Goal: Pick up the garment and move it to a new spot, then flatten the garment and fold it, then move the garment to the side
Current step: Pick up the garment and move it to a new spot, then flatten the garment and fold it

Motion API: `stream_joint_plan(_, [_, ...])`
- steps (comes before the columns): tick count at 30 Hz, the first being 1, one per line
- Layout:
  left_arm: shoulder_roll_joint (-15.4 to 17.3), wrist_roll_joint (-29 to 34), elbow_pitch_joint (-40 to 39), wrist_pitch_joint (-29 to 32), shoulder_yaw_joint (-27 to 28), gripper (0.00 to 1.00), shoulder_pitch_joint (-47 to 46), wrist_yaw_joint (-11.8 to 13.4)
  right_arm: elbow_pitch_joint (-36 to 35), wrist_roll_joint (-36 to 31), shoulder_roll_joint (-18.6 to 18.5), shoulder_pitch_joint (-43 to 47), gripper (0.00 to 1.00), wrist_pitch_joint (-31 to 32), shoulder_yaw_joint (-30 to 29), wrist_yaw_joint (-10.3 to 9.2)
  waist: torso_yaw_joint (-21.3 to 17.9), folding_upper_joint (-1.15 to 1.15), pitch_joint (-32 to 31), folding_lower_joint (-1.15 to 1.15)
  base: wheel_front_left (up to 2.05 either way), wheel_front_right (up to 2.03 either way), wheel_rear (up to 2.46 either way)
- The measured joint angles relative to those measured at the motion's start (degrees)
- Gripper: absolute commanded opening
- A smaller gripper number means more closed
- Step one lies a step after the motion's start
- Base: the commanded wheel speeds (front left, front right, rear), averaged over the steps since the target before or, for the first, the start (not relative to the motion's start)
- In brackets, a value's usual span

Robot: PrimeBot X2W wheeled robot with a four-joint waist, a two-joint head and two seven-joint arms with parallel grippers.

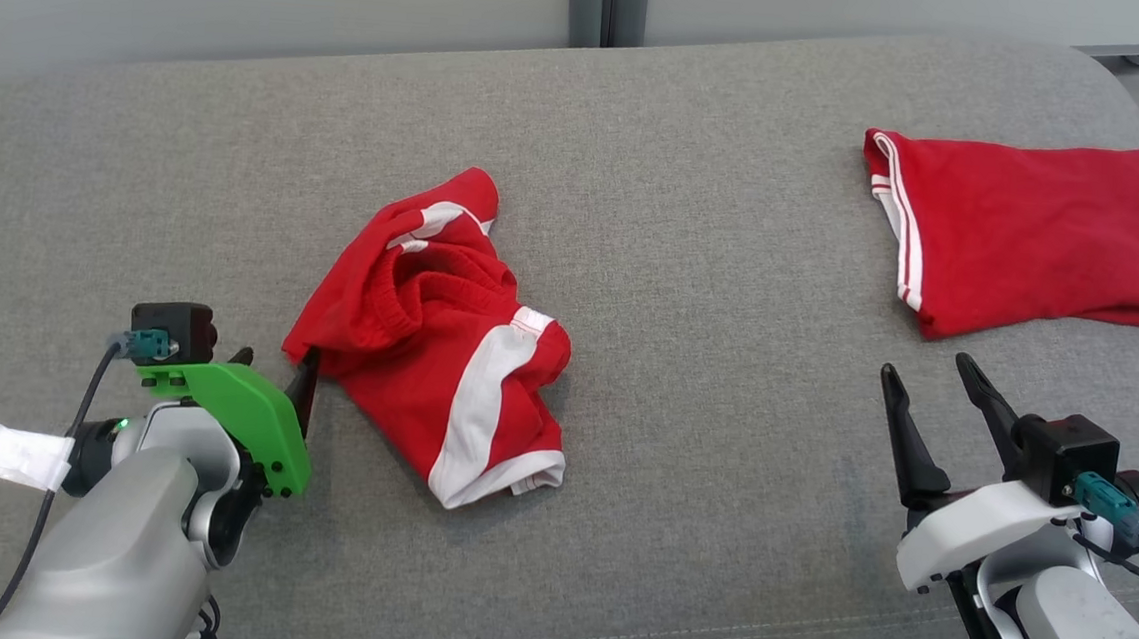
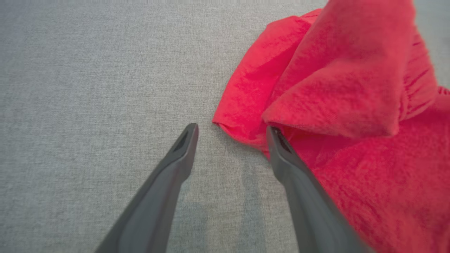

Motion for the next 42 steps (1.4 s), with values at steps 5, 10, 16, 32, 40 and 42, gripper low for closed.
stream_joint_plan(5, [1.9,1.1,-2.8,-3.0,0.0,1.00,0.9,0.6,-0.1,0.0,0.0,0.3,1.00,0.0,-0.3,0.00,0.0,0.00,-0.5,0.00,0.00,0.00,0.00])
stream_joint_plan(10, [3.1,2.7,-6.1,-6.8,0.1,1.00,3.1,1.5,-0.1,0.0,0.0,1.5,1.00,0.0,-1.0,-0.14,0.1,0.00,-1.7,0.00,0.00,0.00,0.00])
stream_joint_plan(16, [3.5,6.5,-10.9,-9.6,-2.6,1.00,6.3,2.8,-0.2,0.0,0.0,4.0,1.00,-0.1,-2.4,-0.20,0.4,0.00,-4.2,0.00,0.00,0.00,0.00])
stream_joint_plan(32, [-0.5,14.6,-27.5,3.9,-16.2,1.00,-1.5,0.1,-3.0,-0.2,2.7,6.4,1.00,-0.1,-0.1,-0.58,-0.2,0.00,-3.0,0.00,0.00,0.00,0.00])
stream_joint_plan(40, [-0.1,3.2,-29.2,25.1,-22.6,1.00,-7.6,-12.2,-3.1,-1.2,3.8,3.3,1.00,-0.1,2.2,0.10,-3.6,0.00,-0.4,0.00,0.00,0.00,0.00])
stream_joint_plan(42, [1.3,-1.3,-29.4,29.2,-21.6,1.00,-8.2,-10.6,-3.2,-1.3,4.2,1.8,1.00,-0.1,2.4,0.25,-4.8,0.00,0.2,0.00,0.00,0.00,0.00])
